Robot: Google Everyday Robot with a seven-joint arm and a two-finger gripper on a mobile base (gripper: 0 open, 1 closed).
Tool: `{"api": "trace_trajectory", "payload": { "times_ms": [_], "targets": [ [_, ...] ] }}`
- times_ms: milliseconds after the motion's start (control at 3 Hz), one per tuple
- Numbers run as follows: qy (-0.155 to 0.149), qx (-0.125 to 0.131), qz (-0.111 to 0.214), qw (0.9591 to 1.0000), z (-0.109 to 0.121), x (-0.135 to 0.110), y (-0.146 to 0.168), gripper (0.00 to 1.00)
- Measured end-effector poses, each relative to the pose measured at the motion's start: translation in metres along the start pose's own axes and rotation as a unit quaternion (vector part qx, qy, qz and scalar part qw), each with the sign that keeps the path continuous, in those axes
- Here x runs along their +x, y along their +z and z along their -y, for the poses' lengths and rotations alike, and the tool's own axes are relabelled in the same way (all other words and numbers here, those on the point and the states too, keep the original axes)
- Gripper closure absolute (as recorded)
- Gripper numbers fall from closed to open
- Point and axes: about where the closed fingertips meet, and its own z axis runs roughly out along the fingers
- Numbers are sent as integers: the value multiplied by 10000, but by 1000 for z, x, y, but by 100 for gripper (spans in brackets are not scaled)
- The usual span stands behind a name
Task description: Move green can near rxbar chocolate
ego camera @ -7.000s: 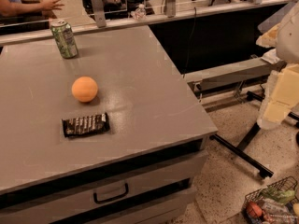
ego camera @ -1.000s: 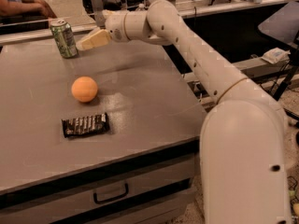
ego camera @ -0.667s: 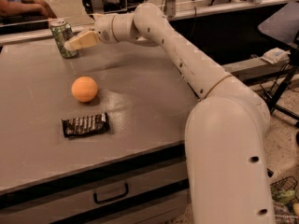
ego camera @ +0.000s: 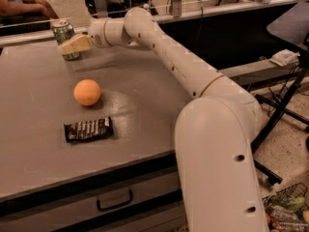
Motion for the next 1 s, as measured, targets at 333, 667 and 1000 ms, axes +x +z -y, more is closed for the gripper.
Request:
{"api": "trace_trajectory", "payload": {
  "times_ms": [333,667,1000],
  "targets": [
    [38,-117,-106,9999,0,8,21,1],
    [15,-370,-43,9993,-5,7,36,32],
    [-7,-495,-45,9988,-7,6,38,55]
  ]
}}
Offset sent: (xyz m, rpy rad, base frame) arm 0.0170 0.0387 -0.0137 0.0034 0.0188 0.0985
